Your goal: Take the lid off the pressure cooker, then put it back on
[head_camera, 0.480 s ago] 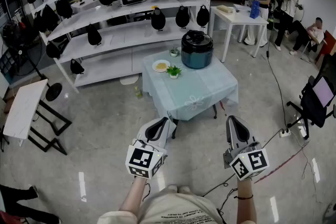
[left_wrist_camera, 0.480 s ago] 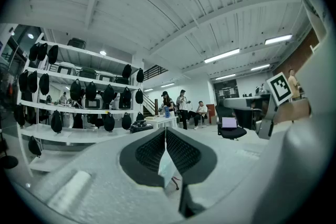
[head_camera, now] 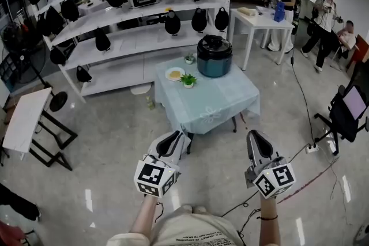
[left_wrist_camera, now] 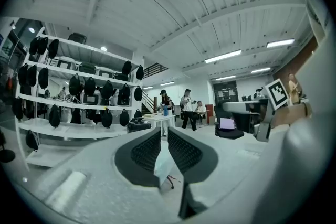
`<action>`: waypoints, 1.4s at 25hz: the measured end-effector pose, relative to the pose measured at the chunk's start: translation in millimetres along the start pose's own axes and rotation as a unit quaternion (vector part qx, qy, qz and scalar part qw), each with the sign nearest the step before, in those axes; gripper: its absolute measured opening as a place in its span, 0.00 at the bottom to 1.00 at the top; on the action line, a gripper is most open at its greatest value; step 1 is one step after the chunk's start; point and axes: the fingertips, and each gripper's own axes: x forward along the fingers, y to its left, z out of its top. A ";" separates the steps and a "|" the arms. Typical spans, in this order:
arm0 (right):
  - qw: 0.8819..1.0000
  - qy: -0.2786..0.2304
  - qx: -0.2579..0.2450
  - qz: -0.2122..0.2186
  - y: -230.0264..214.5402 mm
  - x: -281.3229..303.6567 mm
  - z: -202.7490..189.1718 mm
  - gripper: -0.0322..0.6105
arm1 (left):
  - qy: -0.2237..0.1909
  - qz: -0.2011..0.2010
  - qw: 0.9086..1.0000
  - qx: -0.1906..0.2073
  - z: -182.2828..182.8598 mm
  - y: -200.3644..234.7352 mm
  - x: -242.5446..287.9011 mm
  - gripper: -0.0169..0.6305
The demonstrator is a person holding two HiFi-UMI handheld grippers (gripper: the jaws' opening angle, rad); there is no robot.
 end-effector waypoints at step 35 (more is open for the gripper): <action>0.999 0.016 0.023 -0.026 -102.4 68.2 -35.9 0.49 | 0.011 0.007 1.000 0.001 -22.0 27.4 122.3 0.44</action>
